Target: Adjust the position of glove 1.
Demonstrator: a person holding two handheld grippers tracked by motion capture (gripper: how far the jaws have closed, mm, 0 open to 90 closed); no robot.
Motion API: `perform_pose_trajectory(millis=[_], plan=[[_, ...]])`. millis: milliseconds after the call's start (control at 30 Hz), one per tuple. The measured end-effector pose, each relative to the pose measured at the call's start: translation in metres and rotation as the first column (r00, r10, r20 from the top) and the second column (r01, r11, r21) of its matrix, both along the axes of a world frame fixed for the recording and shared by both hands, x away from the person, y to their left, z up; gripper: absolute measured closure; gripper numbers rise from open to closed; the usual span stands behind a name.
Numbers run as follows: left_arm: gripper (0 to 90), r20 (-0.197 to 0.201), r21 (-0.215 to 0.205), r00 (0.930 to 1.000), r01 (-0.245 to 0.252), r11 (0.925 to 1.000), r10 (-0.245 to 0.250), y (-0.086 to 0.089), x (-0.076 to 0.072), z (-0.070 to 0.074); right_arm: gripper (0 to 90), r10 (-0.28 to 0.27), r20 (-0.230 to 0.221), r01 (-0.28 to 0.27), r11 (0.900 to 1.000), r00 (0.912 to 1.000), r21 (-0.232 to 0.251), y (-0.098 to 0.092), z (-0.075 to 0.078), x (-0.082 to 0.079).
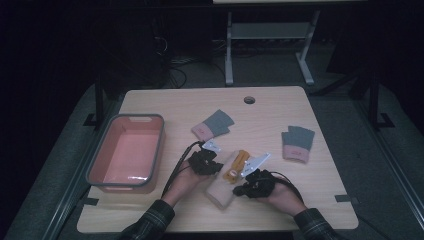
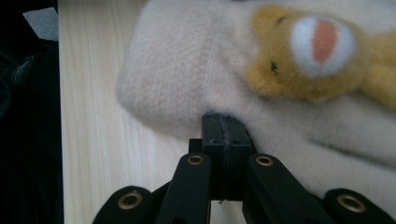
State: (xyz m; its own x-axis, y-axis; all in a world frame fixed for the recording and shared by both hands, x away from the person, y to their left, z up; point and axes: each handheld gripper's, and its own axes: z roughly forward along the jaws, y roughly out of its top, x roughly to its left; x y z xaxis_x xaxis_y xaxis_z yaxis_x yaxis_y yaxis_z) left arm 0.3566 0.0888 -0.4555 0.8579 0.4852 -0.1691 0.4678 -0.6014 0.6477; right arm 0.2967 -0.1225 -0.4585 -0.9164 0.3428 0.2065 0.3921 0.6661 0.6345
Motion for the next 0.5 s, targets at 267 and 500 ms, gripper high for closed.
perform_pose_trajectory(millis=[267, 500], plan=[[89.4, -0.008, -0.022, 0.9999, -0.013, 0.9997, 0.013, 0.007, 0.002, 0.003, 90.0, 0.067, 0.045, -0.068, 0.998, 0.9967, 0.011, 0.031, -0.002, -0.001], [86.2, 0.001, -0.009, 0.9999, -0.017, 0.9998, 0.017, 0.013, 0.002, 0.005, 90.0, 0.060, 0.049, -0.060, 0.998, 0.9970, 0.015, 0.034, 0.001, -0.003]])
